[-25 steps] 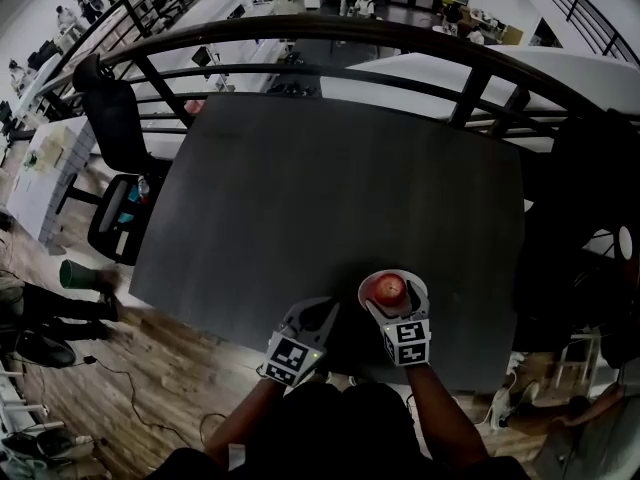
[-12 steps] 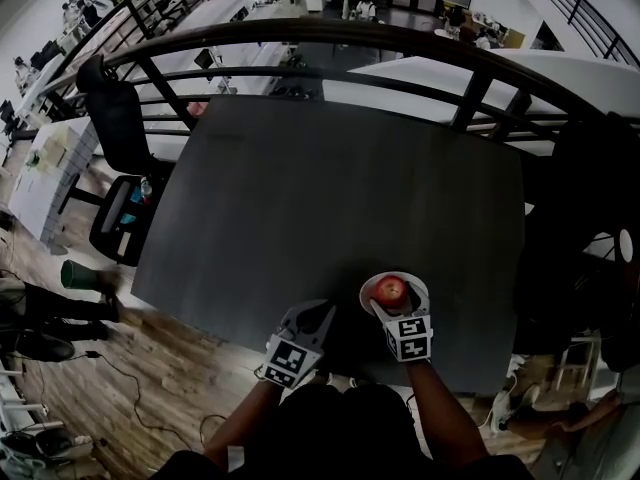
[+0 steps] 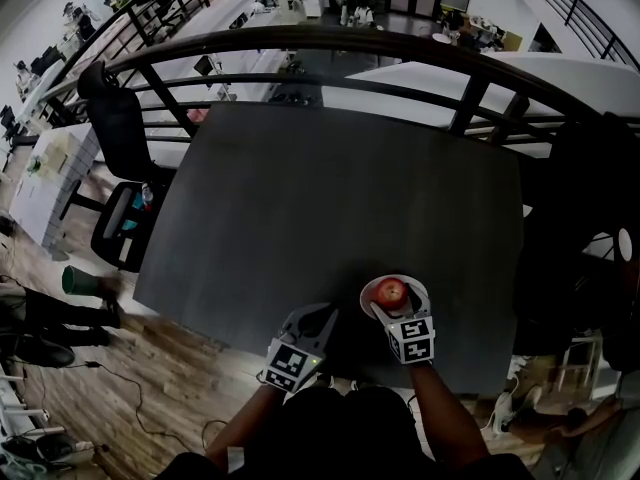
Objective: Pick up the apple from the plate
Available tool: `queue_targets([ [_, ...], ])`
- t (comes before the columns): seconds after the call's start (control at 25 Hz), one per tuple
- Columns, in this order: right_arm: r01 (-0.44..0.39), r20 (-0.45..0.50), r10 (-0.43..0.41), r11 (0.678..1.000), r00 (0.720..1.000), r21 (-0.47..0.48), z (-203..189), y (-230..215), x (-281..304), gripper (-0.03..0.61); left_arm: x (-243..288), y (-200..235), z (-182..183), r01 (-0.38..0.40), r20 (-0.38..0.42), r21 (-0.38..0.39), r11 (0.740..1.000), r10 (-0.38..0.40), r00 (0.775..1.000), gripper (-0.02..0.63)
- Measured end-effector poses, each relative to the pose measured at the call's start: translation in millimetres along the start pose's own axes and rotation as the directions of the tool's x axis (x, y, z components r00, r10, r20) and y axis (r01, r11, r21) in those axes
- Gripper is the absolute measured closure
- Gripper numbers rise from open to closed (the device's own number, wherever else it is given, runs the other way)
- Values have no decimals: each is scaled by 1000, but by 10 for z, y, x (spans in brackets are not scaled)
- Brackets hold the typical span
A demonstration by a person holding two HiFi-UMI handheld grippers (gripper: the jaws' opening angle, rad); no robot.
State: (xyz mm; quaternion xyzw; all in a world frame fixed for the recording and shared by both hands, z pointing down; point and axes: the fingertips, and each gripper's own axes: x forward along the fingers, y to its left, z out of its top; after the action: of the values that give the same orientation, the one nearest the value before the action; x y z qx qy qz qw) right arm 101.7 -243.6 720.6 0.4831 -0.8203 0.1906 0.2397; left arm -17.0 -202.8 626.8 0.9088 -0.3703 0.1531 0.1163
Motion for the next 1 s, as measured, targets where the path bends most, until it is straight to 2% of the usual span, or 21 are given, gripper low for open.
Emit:
queue_targets([
  [0.16, 7, 38, -6, 1000, 999, -4, 144, -10, -96, 166, -26, 21, 26, 1, 14, -64, 998, 0, 1000, 588],
  [0.44, 25, 151, -19, 999, 988, -36, 592, 9, -368, 166, -7, 58, 185, 1, 38, -55, 998, 1, 999, 588],
  [0.56, 26, 202, -17, 999, 979, -43, 771, 33, -485, 166, -14, 86, 287, -1, 69, -88, 996, 7, 998, 588],
  [0.68, 27, 260, -11, 998, 966, -57, 923, 35, -618, 166, -15, 94, 446, 5, 112, -114, 993, 8, 994, 588],
  [1.0, 32, 421, 11, 995, 907, -95, 1375, 117, -1044, 166, 39, 112, 776, 19, 174, -64, 998, -7, 985, 588],
])
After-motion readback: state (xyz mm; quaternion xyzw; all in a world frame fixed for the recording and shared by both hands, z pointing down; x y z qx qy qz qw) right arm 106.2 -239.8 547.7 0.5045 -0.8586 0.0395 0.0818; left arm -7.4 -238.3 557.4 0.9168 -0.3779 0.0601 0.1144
